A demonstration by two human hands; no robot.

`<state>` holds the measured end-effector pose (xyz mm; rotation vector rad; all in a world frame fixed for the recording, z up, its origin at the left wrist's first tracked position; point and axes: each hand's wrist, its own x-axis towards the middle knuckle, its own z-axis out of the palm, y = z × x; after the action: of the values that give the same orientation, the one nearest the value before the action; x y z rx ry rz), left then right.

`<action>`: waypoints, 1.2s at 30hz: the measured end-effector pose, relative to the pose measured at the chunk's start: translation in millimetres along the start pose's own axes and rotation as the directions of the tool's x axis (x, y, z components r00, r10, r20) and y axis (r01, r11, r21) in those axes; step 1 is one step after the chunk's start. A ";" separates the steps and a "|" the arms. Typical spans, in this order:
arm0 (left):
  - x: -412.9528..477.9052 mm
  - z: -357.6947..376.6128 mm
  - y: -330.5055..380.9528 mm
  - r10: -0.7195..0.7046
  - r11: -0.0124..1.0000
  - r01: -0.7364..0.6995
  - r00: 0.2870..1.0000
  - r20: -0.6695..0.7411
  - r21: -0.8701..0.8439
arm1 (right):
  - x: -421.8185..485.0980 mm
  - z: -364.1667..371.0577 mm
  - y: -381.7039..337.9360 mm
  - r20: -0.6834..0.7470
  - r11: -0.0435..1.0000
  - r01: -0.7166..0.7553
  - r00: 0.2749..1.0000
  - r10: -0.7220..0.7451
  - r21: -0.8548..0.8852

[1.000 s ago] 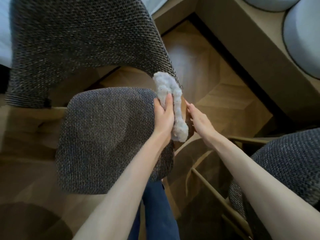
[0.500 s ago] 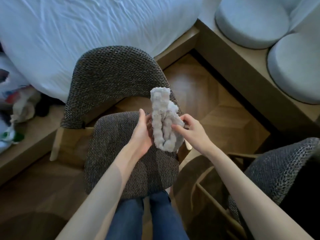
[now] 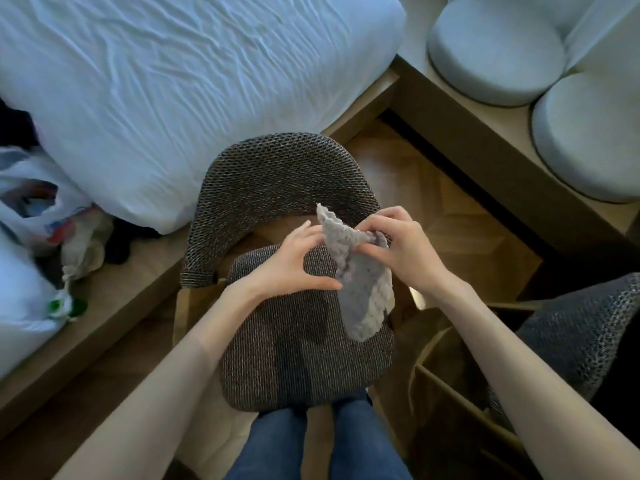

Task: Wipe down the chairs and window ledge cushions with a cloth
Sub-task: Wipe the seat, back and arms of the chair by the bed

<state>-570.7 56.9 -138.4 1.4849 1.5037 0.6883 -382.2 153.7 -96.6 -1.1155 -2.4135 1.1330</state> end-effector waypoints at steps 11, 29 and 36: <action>-6.5 -23.3 12.9 -0.094 0.923 0.050 0.991 -0.097 -0.382 | 13.2 5.1 -10.5 -0.139 0.998 -0.067 0.988 0.064 -0.015; 27.8 -4.2 44.7 -0.146 0.948 0.169 0.984 0.100 -0.268 | 14.1 -75.9 -8.1 0.214 0.898 -0.063 0.976 -0.035 0.436; 17.6 -16.2 19.1 -0.203 0.977 0.195 0.974 -0.099 -0.091 | 10.6 -73.2 18.2 -0.101 0.956 -0.192 0.971 0.219 0.224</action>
<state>-573.7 79.6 -118.1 1.2328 1.6610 0.7088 -342.6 208.9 -62.2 -1.3450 -2.0632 1.3068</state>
